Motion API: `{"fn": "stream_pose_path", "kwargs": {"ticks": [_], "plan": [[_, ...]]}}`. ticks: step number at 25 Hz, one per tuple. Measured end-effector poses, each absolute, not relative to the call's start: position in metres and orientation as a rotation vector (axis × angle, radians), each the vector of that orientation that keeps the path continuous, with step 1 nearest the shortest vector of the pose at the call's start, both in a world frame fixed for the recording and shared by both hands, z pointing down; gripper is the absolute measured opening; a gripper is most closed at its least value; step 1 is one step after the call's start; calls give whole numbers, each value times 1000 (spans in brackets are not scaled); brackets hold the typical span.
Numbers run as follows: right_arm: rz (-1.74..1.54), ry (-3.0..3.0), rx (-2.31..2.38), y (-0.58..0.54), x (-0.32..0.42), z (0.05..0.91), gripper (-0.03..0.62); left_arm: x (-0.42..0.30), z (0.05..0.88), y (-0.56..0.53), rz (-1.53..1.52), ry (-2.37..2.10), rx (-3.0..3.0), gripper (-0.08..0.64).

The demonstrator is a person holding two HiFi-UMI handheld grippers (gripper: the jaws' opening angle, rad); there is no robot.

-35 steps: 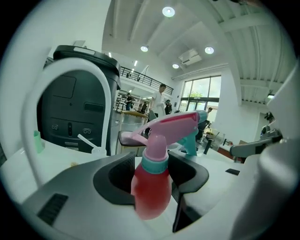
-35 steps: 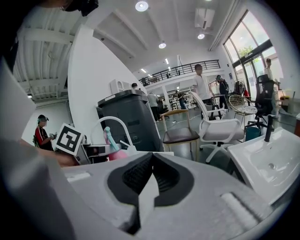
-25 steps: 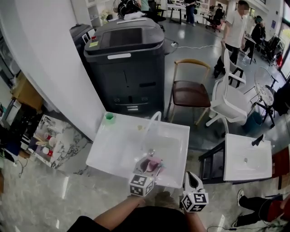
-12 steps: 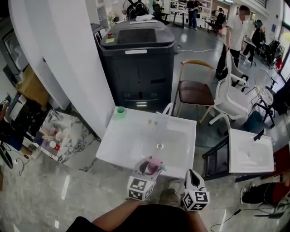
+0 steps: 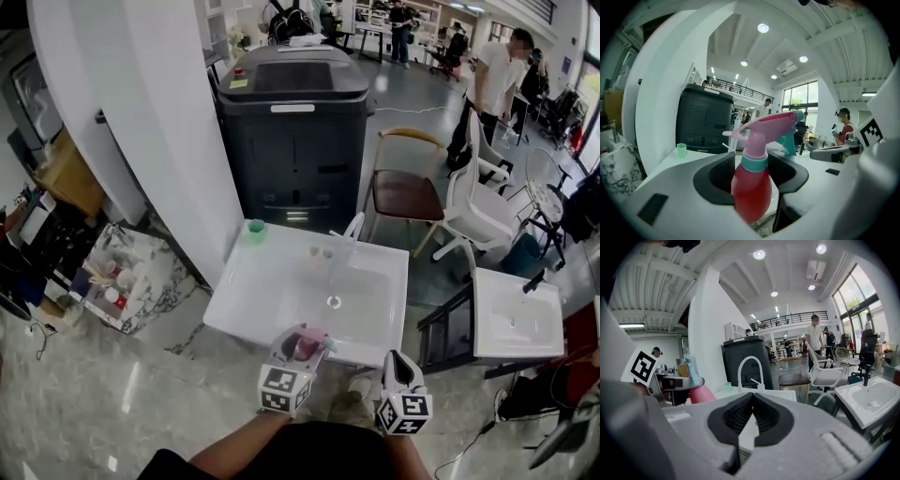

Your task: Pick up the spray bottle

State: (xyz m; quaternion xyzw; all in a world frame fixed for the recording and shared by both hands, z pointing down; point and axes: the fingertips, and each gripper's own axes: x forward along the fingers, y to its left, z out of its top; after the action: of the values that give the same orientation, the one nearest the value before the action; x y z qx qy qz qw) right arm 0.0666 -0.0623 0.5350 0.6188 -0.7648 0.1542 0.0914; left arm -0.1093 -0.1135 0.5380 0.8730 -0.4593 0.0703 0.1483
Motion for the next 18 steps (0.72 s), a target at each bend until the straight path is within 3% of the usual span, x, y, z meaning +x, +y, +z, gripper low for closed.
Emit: {"fn": "stream_pose_path", "kwargs": {"ticks": [18], "plan": [[459, -2269, 1816, -63, 54, 542, -3, -131, 542, -120, 256, -1364, 2515, 227]]}}
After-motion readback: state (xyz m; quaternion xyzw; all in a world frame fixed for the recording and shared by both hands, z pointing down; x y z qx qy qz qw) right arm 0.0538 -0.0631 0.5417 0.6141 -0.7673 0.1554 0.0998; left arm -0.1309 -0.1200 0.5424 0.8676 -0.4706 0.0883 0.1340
